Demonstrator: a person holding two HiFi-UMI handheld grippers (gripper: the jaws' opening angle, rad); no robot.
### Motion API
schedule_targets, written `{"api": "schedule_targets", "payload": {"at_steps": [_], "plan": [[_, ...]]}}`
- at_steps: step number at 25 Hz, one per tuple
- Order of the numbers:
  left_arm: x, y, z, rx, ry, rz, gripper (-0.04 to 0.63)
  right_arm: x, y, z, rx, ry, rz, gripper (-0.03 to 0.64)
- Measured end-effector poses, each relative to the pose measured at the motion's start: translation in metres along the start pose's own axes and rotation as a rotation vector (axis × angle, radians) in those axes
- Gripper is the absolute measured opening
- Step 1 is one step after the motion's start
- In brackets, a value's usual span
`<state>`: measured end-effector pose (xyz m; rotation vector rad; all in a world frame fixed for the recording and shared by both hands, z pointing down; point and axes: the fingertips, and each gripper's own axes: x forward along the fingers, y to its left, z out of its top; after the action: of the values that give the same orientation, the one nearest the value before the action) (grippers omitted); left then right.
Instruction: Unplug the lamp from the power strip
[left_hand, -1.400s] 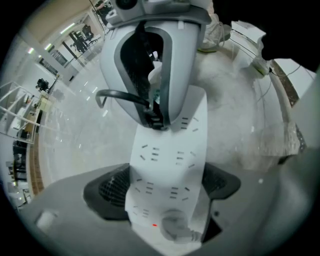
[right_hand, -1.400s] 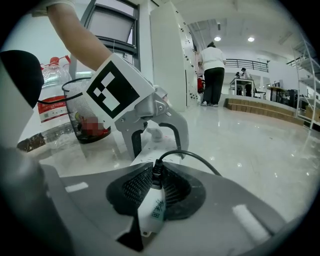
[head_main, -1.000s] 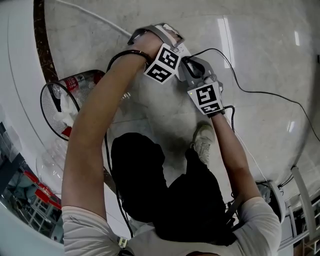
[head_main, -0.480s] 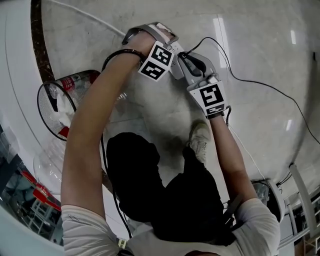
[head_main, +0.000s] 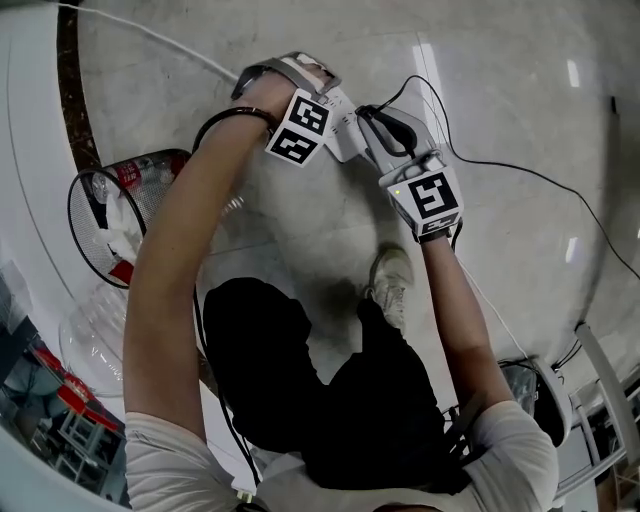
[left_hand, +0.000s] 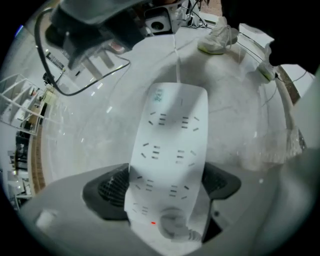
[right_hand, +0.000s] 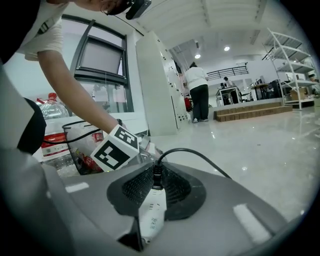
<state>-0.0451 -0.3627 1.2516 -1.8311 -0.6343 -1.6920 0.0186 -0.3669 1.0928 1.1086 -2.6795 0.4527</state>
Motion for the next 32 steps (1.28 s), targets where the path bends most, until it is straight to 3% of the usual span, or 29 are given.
{"api": "schedule_targets", "payload": {"at_steps": [5, 12, 16, 20, 24, 27, 32], "plan": [[-0.011, 0.003, -0.007, -0.124, -0.014, 0.072, 0.453, -0.019, -0.009, 0.028, 0.032, -0.073, -0.036, 0.052], [-0.085, 0.022, -0.026, -0.444, -0.126, 0.363, 0.445, -0.046, -0.025, 0.053, 0.089, -0.156, -0.089, 0.052], [-0.137, 0.036, -0.003, -0.618, -0.330, 0.533, 0.403, -0.062, -0.044, 0.052, 0.086, -0.160, -0.162, 0.052], [-0.187, 0.056, 0.018, -0.878, -0.645, 0.702, 0.328, -0.081, -0.077, 0.041, 0.086, -0.130, -0.275, 0.052], [-0.215, 0.069, 0.036, -1.056, -0.864, 0.780, 0.293, -0.113, -0.110, 0.021, 0.092, -0.094, -0.387, 0.051], [-0.219, 0.075, 0.052, -1.106, -0.931, 0.777, 0.281, -0.140, -0.127, -0.001, 0.143, -0.071, -0.454, 0.051], [-0.204, 0.083, 0.079, -1.076, -0.950, 0.732, 0.276, -0.184, -0.148, -0.043, 0.256, -0.035, -0.541, 0.051]]}}
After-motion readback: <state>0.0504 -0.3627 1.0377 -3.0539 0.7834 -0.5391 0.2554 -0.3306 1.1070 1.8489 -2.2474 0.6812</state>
